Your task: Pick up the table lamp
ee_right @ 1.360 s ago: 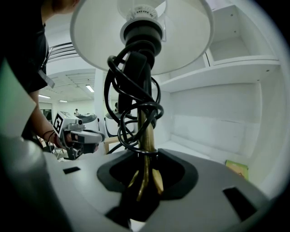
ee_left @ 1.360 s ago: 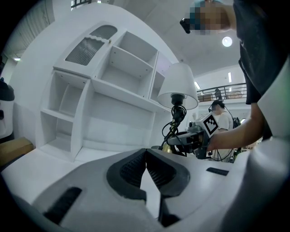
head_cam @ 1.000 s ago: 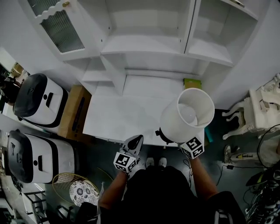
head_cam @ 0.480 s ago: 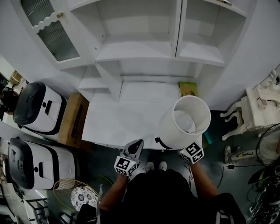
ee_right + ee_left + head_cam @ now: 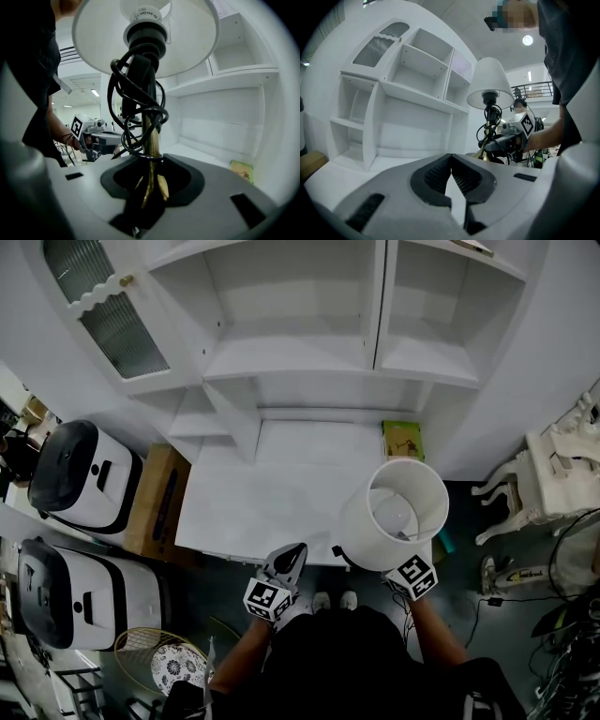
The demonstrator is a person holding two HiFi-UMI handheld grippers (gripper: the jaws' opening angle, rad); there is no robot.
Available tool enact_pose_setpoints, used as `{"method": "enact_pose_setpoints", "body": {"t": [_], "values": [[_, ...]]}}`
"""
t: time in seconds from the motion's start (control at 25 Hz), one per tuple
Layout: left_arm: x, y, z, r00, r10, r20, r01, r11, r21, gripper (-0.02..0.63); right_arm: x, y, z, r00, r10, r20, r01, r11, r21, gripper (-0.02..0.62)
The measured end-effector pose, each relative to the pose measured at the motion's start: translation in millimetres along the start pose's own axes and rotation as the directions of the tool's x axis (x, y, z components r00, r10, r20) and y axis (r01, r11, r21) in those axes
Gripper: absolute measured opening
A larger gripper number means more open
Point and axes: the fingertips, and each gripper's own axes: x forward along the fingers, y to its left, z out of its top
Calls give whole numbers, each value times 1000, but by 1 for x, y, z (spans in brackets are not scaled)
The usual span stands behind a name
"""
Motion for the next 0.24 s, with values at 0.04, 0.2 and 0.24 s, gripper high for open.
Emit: {"method": "enact_pose_setpoints", "body": {"t": [0.04,0.2,0.24], "values": [[-1,1,0,1000,4,-2,-4,1000,0,18,0,0,-1,1000,2,-2,-2,1000,0,144],[-1,11,-1,1000,20,-2,-20,1000,-6,18,1,0,-2,1000,9,-3,-9,1000,3,144],[-1,13,-2,1000,23,-1,-23,1000,-7,18,2,-1,-2,1000,11,-3,-11,1000,4,144]]}}
